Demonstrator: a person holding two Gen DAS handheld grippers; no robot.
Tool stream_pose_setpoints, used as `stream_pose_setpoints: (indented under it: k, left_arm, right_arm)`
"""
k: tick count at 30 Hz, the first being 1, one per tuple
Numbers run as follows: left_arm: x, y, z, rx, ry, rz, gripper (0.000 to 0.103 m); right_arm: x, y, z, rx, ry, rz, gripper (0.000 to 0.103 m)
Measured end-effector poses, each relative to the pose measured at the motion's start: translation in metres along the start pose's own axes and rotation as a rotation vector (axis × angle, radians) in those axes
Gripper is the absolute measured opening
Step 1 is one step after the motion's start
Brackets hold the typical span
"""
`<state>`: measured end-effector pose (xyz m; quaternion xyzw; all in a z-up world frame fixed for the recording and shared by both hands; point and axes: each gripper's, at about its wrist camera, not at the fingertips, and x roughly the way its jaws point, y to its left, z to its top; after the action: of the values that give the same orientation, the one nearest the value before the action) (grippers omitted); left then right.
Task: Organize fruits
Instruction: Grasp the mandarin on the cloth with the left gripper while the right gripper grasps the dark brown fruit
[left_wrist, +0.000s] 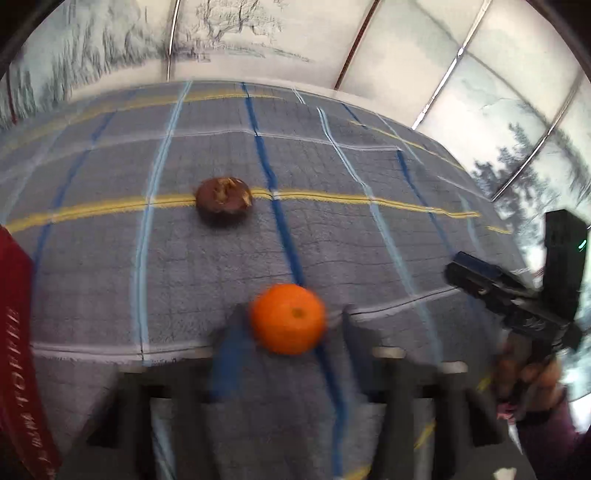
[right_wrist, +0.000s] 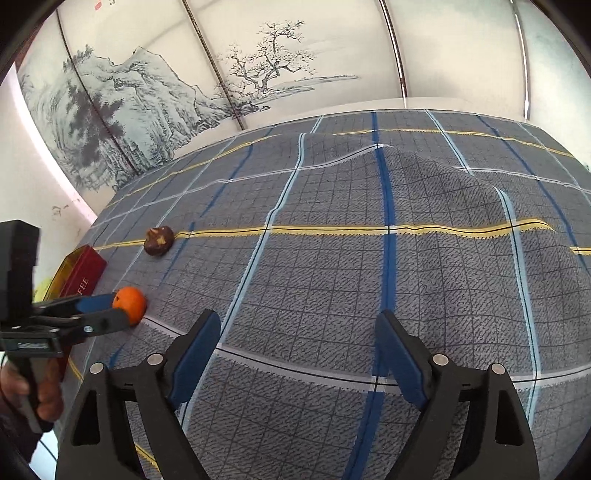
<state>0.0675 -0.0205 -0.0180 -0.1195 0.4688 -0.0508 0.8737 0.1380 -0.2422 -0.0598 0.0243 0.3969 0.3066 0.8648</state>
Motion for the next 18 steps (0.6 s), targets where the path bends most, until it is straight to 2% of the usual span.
stream_pose_setpoints:
  k: [4, 6, 9, 12, 15, 18]
  left_arm:
    - [-0.008, -0.004, -0.009, 0.060, -0.067, 0.064, 0.033]
    - [-0.022, 0.005, -0.014, 0.070, -0.135, 0.084, 0.033]
    - [-0.034, 0.027, -0.016, 0.015, -0.176, 0.060, 0.033]
    - [-0.036, 0.048, -0.020, -0.079, -0.186, 0.036, 0.033]
    - [-0.046, 0.054, -0.022, -0.106, -0.255, 0.034, 0.034]
    - [-0.044, 0.058, -0.021, -0.134, -0.249, 0.047, 0.034]
  right_arm:
    - [0.001, 0.002, 0.000, -0.008, 0.003, -0.007, 0.088]
    - [0.003, 0.004, 0.003, -0.001, 0.026, 0.003, 0.088]
    - [0.005, 0.013, 0.015, 0.020, 0.036, 0.106, 0.088]
    - [0.020, 0.045, 0.038, -0.080, 0.038, 0.184, 0.088]
    - [0.043, 0.076, 0.054, -0.162, 0.043, 0.231, 0.088]
    - [0.073, 0.112, 0.065, -0.267, 0.073, 0.256, 0.088]
